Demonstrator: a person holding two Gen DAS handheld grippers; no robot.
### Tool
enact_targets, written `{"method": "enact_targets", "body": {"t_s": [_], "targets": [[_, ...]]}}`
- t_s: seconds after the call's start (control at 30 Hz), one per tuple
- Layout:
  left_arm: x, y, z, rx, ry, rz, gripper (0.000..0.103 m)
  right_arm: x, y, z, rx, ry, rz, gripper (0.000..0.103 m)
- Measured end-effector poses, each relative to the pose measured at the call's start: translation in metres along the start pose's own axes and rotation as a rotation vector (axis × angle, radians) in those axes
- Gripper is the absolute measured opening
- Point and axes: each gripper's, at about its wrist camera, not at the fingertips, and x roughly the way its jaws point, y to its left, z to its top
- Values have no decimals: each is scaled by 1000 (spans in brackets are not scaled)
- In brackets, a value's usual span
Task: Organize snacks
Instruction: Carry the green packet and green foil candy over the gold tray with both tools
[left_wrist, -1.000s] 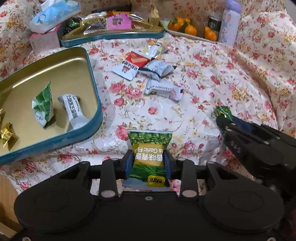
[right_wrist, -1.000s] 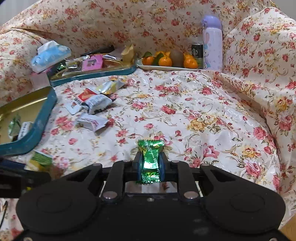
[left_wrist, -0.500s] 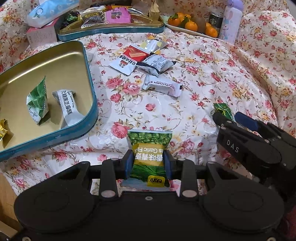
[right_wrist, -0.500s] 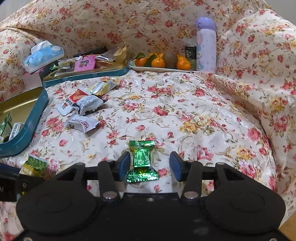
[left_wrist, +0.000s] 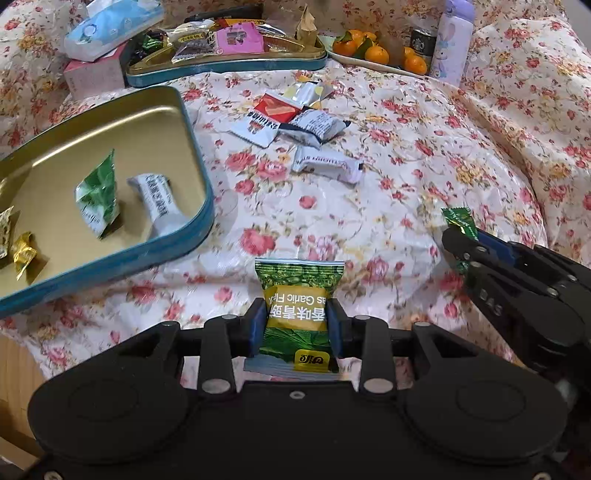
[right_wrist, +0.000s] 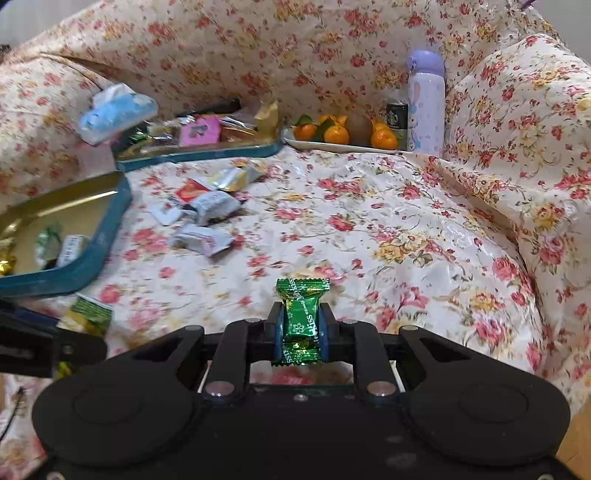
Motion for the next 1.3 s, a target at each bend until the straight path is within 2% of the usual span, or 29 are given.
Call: {"method": "enact_targets", "body": {"t_s": [0.13,0.33,0.47,0.6,0.73,0.9,1.3], "targets": [[-7,5,-12,6,8,7,43,-22,7,-9,6,23,60,20],[-15,21,-30,-16,24,16,43,-41,26,-28,-34,105,153,20],[-19,38,-43,-58,30,37,43,-46,45,-37,-75,163,230,20],[-26,61,-52,-124,31,59,43,-48,68,-38,-136,185,309,20],[-33,85,-57,-195,21,84,43,-50,98,-33,-204,177,377,20],[-48,116,-57,-268,-24,124,43,-47,126,-16,-224,170,471,20],[-72,182,-26,-368,-151,229,43,-26,184,40,-266,74,524,20]]}}
